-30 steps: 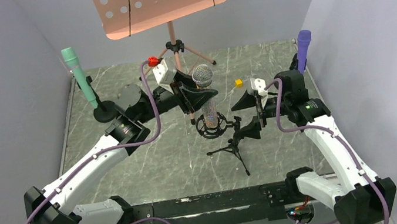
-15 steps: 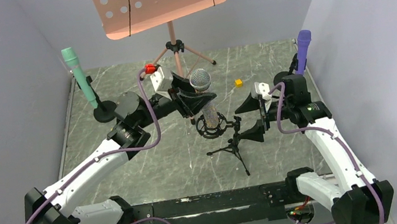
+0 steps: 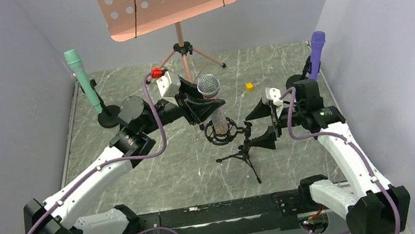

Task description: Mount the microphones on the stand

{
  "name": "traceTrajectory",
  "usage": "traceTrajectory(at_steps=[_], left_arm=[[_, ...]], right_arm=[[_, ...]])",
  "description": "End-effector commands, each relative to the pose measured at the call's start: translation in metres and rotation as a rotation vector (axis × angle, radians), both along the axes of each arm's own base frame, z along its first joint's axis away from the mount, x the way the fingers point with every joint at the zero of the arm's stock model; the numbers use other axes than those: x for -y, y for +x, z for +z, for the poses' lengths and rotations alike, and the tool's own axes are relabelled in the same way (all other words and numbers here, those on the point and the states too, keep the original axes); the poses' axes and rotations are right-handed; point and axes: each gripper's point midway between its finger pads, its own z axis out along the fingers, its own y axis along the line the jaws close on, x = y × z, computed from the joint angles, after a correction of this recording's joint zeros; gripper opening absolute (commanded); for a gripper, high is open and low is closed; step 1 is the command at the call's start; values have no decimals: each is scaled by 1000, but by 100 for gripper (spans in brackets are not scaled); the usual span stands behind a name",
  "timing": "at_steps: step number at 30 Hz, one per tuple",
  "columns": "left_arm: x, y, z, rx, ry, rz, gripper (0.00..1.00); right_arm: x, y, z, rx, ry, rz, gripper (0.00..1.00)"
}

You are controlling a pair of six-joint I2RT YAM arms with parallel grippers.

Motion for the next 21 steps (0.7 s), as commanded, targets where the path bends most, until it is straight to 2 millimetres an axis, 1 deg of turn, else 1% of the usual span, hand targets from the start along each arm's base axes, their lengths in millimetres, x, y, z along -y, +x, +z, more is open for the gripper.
traceTrajectory(at_steps=[1,5,10,21], left_arm=[[0,-6,-2,-10,53,-35,0],[4,-1,-6,-40,82,-49,0],[7,0,-6,-55,94,-72,0],[15,2,-29,-86,96,-107,0]], right_arm=[[-1,3,0,38,11,9,100],[0,8,-6,45,3,-11,100],[-1,9,-9,46,12,-15,100],[-4,9,-17,37,0,-5,100]])
